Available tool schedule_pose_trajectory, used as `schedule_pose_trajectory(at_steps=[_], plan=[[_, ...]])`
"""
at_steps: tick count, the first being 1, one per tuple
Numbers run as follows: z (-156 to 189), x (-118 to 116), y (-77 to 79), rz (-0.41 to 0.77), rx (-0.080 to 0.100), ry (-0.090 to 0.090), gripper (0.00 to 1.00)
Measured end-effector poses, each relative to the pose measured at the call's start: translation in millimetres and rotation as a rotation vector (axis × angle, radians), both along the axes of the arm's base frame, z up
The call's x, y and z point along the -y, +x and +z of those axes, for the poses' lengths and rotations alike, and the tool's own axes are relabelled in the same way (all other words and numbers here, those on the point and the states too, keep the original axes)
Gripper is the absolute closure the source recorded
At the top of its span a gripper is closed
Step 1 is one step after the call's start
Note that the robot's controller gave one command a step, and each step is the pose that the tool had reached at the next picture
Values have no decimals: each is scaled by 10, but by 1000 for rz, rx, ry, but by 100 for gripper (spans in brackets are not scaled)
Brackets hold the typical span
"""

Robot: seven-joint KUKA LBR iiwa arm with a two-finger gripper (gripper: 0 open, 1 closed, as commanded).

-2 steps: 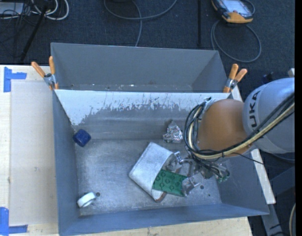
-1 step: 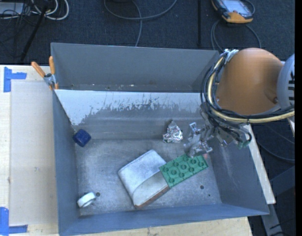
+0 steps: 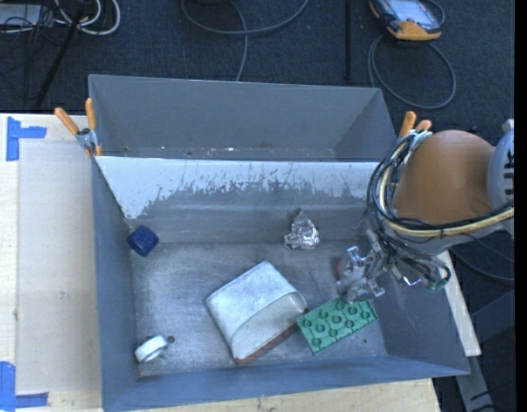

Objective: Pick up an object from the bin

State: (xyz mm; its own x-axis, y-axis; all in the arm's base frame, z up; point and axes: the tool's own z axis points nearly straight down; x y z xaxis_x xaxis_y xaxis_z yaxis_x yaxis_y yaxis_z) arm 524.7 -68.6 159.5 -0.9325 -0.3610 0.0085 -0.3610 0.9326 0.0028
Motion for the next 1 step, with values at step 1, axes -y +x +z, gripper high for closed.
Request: schedule_pose_trajectory(at_steps=[1], plan=[[1519, 523, 195, 201, 17, -2, 100]])
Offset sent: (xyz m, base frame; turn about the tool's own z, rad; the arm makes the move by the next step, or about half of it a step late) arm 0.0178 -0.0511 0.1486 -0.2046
